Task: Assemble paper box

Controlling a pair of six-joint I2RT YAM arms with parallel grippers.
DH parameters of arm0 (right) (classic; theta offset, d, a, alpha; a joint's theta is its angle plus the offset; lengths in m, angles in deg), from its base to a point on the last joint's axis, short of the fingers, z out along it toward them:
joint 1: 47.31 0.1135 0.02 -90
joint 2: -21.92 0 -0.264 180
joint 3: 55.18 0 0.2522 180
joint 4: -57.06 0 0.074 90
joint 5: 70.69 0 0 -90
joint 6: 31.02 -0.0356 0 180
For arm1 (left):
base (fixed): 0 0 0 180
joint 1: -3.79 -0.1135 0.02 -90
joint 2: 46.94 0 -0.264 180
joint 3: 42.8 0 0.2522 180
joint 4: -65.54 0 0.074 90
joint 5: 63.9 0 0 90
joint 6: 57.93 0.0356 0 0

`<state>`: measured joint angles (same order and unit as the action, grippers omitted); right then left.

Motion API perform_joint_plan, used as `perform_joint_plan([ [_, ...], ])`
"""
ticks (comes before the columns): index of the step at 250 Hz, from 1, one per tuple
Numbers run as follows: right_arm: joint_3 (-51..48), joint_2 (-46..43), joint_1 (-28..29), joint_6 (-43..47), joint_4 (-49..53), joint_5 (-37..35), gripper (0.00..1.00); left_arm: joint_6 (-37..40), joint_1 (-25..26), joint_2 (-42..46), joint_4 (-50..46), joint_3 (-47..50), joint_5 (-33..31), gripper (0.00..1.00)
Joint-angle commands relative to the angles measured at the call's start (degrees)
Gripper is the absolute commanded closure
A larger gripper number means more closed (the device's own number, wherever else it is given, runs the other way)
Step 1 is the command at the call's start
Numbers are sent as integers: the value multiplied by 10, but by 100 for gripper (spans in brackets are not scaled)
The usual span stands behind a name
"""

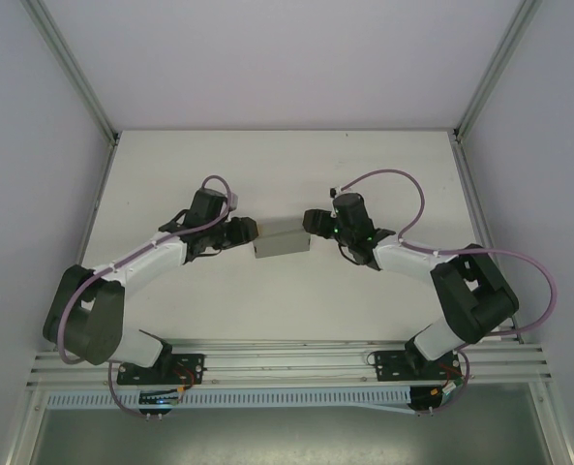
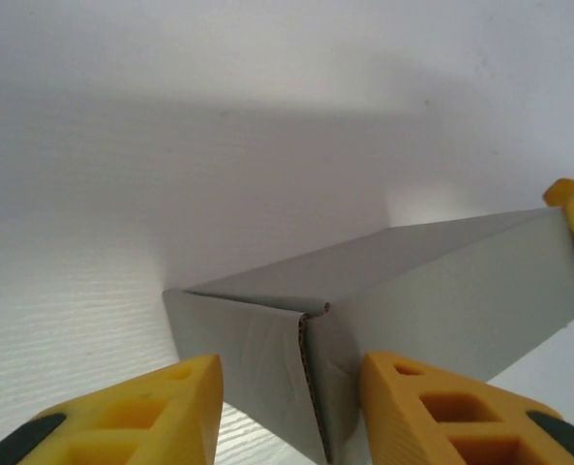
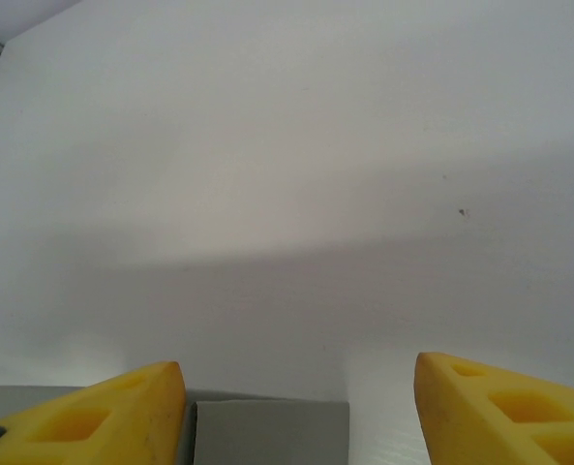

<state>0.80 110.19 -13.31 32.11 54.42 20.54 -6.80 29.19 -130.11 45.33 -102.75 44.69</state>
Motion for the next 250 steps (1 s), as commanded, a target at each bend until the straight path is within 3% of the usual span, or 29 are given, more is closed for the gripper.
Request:
perform_joint_plan([
  [1, -64, 49, 4, 83, 81, 48, 37, -17, 4, -56, -45, 57, -1, 63],
  [30, -97, 64, 3, 127, 16, 85, 38, -30, 4, -63, -22, 77, 16, 68],
  [76, -118, 109, 2, 162, -59, 149, 48, -42, 5, -75, -11, 88, 24, 77],
  [155, -163, 147, 27, 195, -142, 114, 61, -51, 5, -73, -31, 84, 20, 82],
  [176, -162, 171, 31, 197, -146, 106, 75, -53, 4, -75, -33, 86, 21, 85],
  [203, -171, 200, 32, 197, -173, 106, 84, -58, 4, -78, -30, 95, 22, 93],
  [227, -183, 222, 32, 195, -211, 105, 85, -61, 5, -80, -15, 109, 27, 100],
  [250, -190, 226, 31, 190, -228, 117, 88, -63, 5, -84, 1, 121, 38, 100],
])
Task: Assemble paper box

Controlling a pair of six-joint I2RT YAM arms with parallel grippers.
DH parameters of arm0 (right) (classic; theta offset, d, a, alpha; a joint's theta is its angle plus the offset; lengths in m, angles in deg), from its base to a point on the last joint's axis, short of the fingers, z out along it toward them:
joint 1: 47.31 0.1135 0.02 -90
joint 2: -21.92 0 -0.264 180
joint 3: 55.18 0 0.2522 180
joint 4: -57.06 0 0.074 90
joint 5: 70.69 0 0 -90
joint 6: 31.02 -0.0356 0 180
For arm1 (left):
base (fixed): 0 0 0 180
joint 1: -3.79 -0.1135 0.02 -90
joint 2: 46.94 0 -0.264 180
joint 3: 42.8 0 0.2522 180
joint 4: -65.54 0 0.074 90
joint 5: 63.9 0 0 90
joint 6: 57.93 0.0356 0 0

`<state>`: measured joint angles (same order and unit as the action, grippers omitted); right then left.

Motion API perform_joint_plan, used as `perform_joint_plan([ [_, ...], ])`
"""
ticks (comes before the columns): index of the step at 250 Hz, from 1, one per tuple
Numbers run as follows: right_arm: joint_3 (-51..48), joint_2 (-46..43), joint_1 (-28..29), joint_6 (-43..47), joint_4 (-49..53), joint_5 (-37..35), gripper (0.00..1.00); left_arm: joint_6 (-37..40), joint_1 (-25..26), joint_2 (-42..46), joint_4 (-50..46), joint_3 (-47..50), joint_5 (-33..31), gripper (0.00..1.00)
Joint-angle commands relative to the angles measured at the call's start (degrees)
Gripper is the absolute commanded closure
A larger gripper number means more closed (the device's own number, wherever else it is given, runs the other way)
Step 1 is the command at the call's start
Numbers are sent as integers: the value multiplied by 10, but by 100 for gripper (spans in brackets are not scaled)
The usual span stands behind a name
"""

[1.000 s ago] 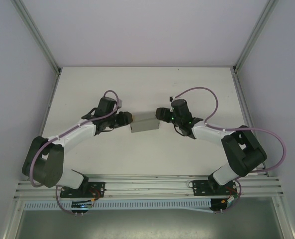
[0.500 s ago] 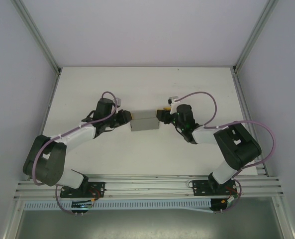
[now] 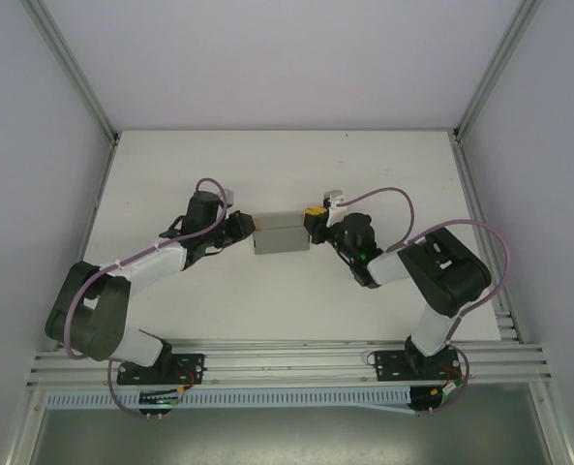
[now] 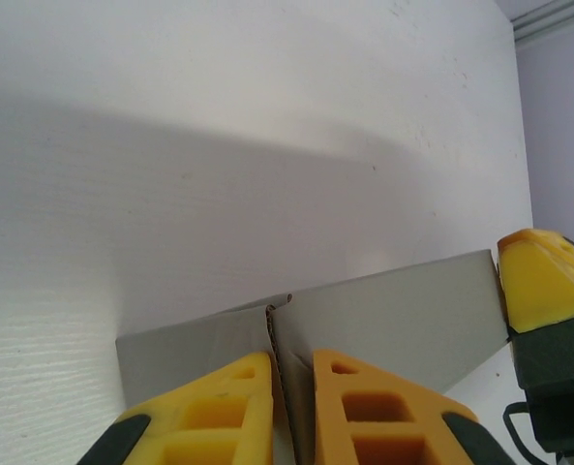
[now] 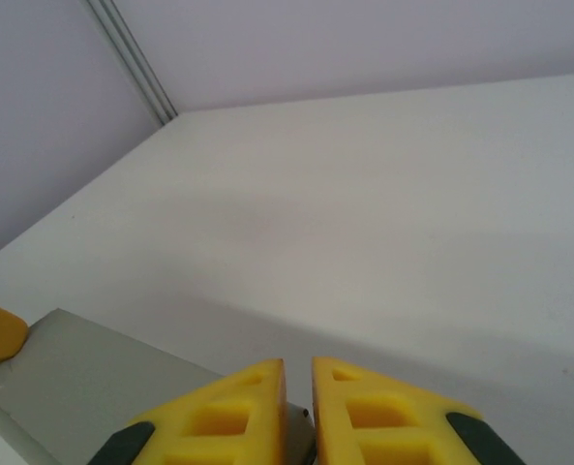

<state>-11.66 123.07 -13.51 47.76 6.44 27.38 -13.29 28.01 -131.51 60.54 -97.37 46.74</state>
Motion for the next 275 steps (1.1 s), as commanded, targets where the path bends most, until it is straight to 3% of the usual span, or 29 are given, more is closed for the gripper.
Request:
perform_joint_plan([
  [1, -65, 97, 34, 33, 250, 49, 88, 1, 16, -71, -151, 68, 17, 100],
  [18, -70, 93, 34, 29, 245, 51, 95, 3, 17, -75, -146, 72, 21, 100],
  [56, -72, 86, 34, -3, 276, 40, 100, 8, 16, -88, -171, 71, 9, 100],
  [112, -70, 76, 33, -52, 313, 31, 100, 10, 17, -85, -171, 88, 17, 100],
  [177, -4, 0, 35, -75, 460, 8, 100, 29, 17, -56, -208, 42, 13, 100],
  [209, 37, -45, 36, -79, 534, 0, 100, 52, 17, -36, -238, -4, 1, 95],
  [238, 99, -68, 35, -90, 623, -16, 100, 73, 17, -21, -250, -47, 3, 83],
  [275, 160, -88, 35, -93, 672, -22, 89, 101, 17, -11, -274, -101, -15, 72],
])
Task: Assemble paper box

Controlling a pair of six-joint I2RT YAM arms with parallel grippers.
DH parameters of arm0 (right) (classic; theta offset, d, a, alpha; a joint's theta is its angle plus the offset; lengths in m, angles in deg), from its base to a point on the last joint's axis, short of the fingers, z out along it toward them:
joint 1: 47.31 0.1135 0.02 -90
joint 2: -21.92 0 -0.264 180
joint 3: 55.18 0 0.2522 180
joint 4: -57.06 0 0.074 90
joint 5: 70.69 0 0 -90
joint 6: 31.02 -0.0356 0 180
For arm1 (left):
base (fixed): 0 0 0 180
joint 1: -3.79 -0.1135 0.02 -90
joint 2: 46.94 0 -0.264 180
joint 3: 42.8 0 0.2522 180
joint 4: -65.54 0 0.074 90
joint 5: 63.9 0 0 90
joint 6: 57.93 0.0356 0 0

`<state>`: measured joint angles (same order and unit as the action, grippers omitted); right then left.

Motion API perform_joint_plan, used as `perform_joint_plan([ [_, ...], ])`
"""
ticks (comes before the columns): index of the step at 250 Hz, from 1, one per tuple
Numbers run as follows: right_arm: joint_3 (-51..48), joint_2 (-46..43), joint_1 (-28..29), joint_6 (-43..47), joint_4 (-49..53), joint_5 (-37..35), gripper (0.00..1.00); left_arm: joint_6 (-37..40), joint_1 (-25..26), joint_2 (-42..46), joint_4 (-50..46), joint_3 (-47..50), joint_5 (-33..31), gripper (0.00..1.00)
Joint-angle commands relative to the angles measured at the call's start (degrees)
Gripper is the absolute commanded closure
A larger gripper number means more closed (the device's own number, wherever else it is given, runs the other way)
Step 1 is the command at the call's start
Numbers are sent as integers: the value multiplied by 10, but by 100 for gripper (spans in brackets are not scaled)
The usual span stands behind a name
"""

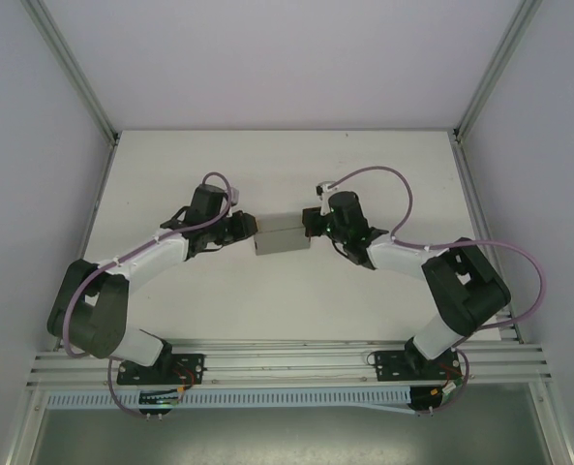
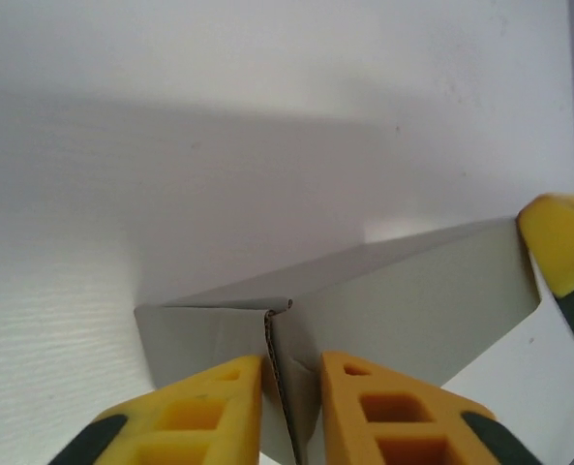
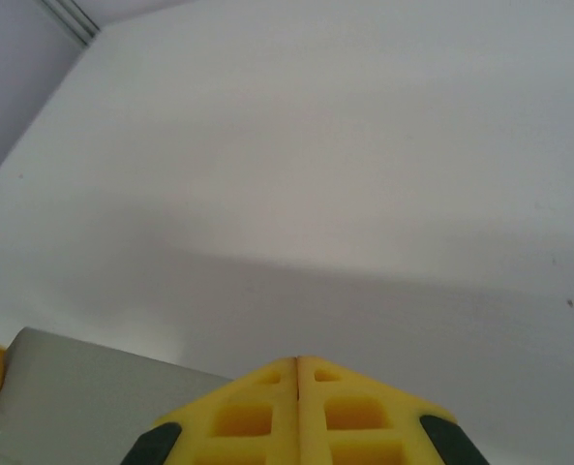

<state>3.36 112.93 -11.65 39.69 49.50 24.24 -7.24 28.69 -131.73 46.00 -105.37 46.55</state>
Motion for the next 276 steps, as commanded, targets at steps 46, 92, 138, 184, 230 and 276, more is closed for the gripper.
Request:
perform_joint_plan([
  [46, 91, -4, 15, 1, 288, -15, 78, 72, 10, 7, -155, -82, -49, 58],
  [92, 160, 0, 3, 5, 302, -2, 59, 92, 10, 16, -161, -130, -64, 37],
  [138, 218, 12, -4, 30, 322, 13, 44, 105, 10, 12, -166, -159, -65, 5],
  [184, 265, 26, -9, 155, 373, 103, 1, 103, 9, 17, -194, -176, -129, 2],
  [230, 309, 43, 11, 275, 459, 145, 1, 108, 10, 27, -214, -183, -166, 2],
  [276, 351, 89, 66, 292, 514, -50, 1, 111, 9, 41, -224, -172, -198, 2],
])
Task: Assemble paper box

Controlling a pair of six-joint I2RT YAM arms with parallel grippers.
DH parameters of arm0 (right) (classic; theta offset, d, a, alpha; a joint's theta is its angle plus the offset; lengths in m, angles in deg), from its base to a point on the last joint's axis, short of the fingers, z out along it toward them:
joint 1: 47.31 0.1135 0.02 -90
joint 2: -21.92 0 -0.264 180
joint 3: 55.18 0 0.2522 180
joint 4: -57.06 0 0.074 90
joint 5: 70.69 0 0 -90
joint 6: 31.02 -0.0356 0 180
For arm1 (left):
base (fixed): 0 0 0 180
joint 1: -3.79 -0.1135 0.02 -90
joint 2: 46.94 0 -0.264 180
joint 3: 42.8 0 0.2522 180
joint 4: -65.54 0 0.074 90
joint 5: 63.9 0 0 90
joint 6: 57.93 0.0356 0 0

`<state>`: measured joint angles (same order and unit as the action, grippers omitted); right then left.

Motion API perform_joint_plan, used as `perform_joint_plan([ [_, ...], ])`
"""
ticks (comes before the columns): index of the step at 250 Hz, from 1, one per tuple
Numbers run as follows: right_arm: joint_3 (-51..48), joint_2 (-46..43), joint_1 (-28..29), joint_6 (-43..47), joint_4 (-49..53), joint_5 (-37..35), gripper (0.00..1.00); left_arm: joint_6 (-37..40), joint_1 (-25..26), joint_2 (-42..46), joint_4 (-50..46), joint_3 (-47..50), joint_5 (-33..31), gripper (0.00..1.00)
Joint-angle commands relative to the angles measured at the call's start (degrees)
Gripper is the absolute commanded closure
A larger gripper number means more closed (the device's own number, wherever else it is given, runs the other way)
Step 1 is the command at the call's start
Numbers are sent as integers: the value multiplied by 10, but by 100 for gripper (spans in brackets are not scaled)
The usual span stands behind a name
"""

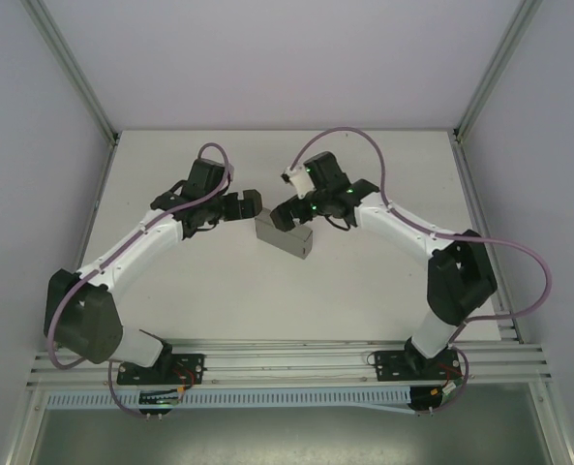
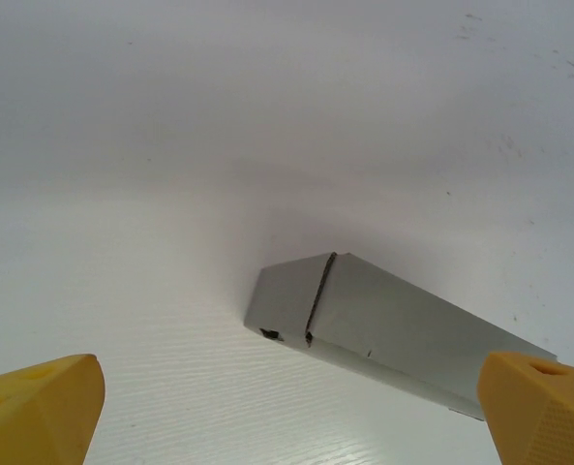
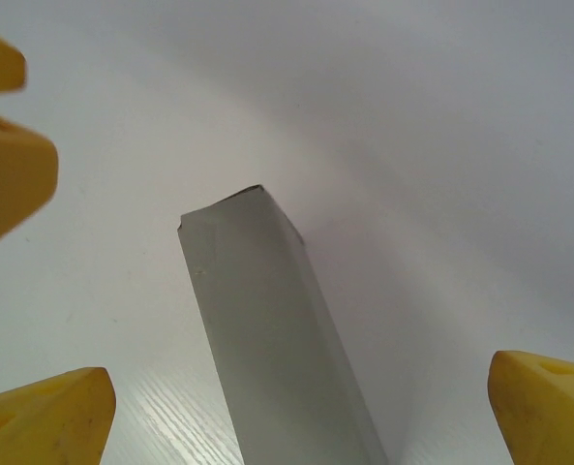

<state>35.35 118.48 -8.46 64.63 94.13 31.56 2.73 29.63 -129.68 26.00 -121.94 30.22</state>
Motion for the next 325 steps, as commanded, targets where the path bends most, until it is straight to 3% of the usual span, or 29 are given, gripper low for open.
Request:
perform_joint_plan([
  [1, 32, 35, 35, 42, 68, -127, 1, 11, 0, 22, -24, -5, -35, 2],
  [27, 54, 70, 48, 54, 97, -151, 1, 11, -1, 32, -27, 9, -46, 2],
  [101, 130, 160, 50, 144, 159, -68, 1, 6, -1, 48, -31, 45, -50, 2],
  [138, 180, 197, 50, 160, 203, -77, 20, 3, -1, 58, -46, 52, -55, 2],
  [188, 190, 210, 50, 173, 227, -104, 33, -3, -1, 98, -53, 75, -81, 2],
  [206, 191, 211, 51, 182, 235, -102, 33, -4, -1, 114, -53, 80, -87, 2],
  [254, 215, 223, 51, 189, 260, -135, 36, -3, -1, 142, -62, 85, -103, 2],
  [291, 231, 213, 53, 201, 264, -190, 49, -2, 0, 153, -64, 87, -105, 2],
  [325, 230, 203, 55, 234, 248, -294, 59, -4, -1, 156, -65, 90, -110, 2],
])
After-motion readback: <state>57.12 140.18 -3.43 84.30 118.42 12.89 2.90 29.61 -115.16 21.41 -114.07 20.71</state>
